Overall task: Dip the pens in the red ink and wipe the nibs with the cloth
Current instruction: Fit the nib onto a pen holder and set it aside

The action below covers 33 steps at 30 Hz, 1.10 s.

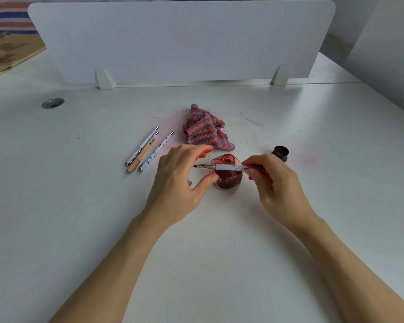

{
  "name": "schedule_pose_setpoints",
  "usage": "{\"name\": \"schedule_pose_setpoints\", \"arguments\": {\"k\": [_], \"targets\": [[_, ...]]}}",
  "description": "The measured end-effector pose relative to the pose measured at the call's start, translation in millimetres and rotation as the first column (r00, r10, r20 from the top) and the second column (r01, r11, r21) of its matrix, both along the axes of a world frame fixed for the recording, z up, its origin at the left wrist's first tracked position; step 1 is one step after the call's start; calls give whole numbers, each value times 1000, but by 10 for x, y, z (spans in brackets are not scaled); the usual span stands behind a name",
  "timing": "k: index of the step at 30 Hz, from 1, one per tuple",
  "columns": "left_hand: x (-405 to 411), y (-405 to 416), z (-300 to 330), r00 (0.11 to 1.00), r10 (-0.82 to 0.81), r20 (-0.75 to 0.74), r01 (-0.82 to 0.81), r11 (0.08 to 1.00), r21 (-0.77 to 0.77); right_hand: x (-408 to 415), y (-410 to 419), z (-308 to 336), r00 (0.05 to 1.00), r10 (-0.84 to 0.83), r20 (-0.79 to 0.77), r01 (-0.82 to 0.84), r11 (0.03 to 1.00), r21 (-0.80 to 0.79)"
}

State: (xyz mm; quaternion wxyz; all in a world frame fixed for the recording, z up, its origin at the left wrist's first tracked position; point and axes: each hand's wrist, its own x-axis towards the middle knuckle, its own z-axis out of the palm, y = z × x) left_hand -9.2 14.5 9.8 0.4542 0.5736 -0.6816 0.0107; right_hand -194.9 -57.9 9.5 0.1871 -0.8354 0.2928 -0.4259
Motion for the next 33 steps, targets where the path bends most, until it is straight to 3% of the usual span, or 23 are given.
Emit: {"name": "schedule_pose_setpoints", "arguments": {"k": [3,8,12,17,21,26,30,33], "targets": [[41,-20,-7,997,72,4,-72,997,-26,1,-2,-2,1000,3,-1,-3,1000,-3],[26,2,-16,1000,-24,-13,24,999,38,0,3,-6,1000,12,-8,-12,1000,2],[37,-20,-21,997,62,45,-62,998,1,2,-2,-13,1000,11,-7,-11,1000,-4],[23,16,-10,999,-23,-42,26,997,69,14,4,-24,1000,16,-23,-17,1000,-9],[75,-11,-13,999,33,35,-34,998,45,7,2,-23,1000,19,-15,-19,1000,-12],[67,24,-16,998,7,-69,1,993,115,16,-2,-35,1000,18,-20,-18,1000,-11],[88,-3,-10,999,37,20,-38,998,52,5,-3,-30,1000,22,-13,-22,1000,-8],[88,17,-26,999,40,-29,-38,996,82,13,3,-28,999,26,-24,-27,1000,-15]]}}
